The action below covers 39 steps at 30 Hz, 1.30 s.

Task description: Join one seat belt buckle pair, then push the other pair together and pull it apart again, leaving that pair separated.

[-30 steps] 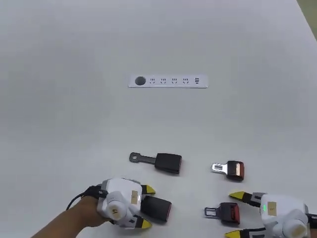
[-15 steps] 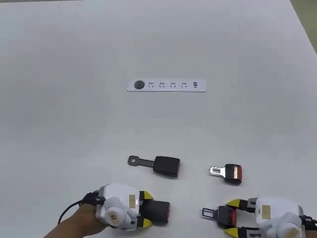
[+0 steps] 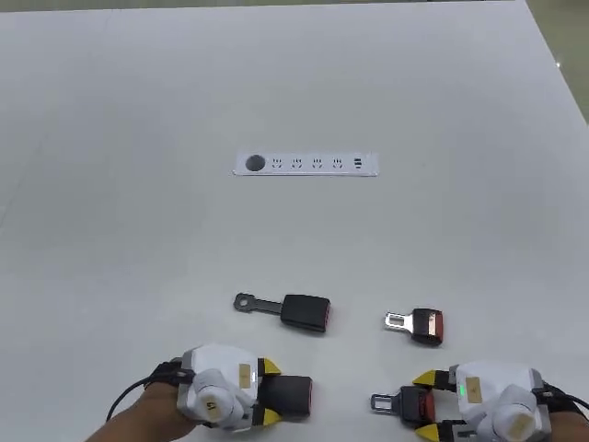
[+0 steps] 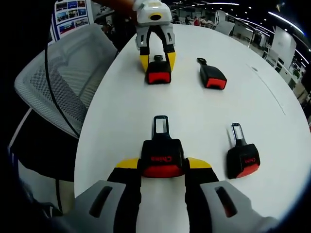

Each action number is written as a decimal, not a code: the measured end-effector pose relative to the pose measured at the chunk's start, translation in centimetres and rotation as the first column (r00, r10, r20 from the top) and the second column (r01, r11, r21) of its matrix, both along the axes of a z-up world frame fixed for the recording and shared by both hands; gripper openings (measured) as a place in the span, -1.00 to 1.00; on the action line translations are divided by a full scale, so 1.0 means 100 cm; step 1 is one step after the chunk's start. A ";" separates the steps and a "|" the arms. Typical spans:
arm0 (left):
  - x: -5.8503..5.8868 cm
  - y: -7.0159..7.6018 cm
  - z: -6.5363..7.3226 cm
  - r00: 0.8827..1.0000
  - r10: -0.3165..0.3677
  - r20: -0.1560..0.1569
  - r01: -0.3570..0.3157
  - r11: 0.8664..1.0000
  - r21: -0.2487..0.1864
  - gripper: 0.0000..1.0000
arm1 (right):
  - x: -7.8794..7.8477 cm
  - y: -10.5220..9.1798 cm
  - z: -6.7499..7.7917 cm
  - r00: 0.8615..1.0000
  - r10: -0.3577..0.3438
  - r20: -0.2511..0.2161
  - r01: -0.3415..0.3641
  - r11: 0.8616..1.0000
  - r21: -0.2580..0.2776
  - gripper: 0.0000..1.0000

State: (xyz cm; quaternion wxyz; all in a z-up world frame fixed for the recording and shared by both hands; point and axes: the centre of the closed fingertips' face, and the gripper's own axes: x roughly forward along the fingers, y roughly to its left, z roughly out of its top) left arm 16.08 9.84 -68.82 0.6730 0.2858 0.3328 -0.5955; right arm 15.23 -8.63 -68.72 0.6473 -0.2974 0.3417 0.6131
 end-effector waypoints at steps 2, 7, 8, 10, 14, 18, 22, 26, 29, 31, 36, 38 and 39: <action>0.000 0.000 -0.001 1.000 0.000 -0.002 0.000 1.000 0.002 -0.33 | -0.001 0.000 0.000 1.000 0.011 0.007 -0.010 1.000 -0.011 -0.35; 0.000 0.001 -0.001 1.000 0.001 -0.004 -0.001 1.000 0.009 -0.33 | 0.000 0.006 -0.002 1.000 -0.001 0.007 0.001 1.000 -0.002 -0.35; 0.000 0.000 0.000 1.000 0.001 -0.004 -0.001 1.000 0.009 -0.33 | 0.001 0.007 -0.002 1.000 -0.003 0.015 0.003 1.000 -0.005 -0.35; 0.000 0.000 0.000 1.000 0.003 -0.005 -0.003 1.000 0.009 -0.33 | 0.003 0.013 -0.001 1.000 -0.008 0.014 0.008 1.000 0.000 -0.35; 0.000 0.001 -0.001 1.000 0.006 -0.008 -0.006 1.000 0.013 -0.33 | 0.002 0.024 0.000 1.000 -0.005 0.017 0.005 1.000 0.016 -0.35; 0.000 0.000 -0.001 1.000 0.008 -0.009 -0.008 1.000 0.017 -0.33 | 0.003 0.034 0.001 1.000 -0.006 0.020 0.005 0.999 0.032 -0.35; 0.001 0.000 0.000 1.000 0.009 -0.011 -0.009 1.000 0.020 -0.33 | 0.002 0.043 0.001 1.000 -0.006 0.023 0.005 0.999 0.044 -0.35; 0.001 -0.001 -0.001 1.000 0.010 -0.013 -0.010 1.000 0.021 -0.33 | 0.002 0.051 0.003 1.000 -0.018 0.020 0.017 0.998 0.057 -0.35; 0.001 -0.001 -0.002 1.000 0.013 -0.014 -0.013 1.000 0.022 -0.33 | 0.001 0.062 0.002 0.999 -0.029 0.023 0.028 0.998 0.061 -0.35; 0.002 -0.001 -0.001 1.000 0.014 -0.015 -0.014 1.000 0.023 -0.33 | 0.000 0.068 0.002 0.999 -0.032 0.021 0.030 0.997 0.067 -0.35; 0.001 -0.001 -0.001 1.000 0.012 -0.015 -0.011 1.000 0.027 -0.33 | -0.001 0.080 0.002 0.999 -0.023 0.023 0.021 0.997 0.077 -0.35; 0.001 -0.001 -0.002 1.000 0.012 -0.015 -0.012 1.000 0.027 -0.33 | -0.001 0.085 0.002 0.999 -0.024 0.023 0.022 0.997 0.080 -0.35; 0.001 -0.001 -0.002 1.000 0.013 -0.016 -0.012 1.000 0.027 -0.33 | -0.002 0.089 0.001 0.999 -0.024 0.025 0.022 0.997 0.081 -0.35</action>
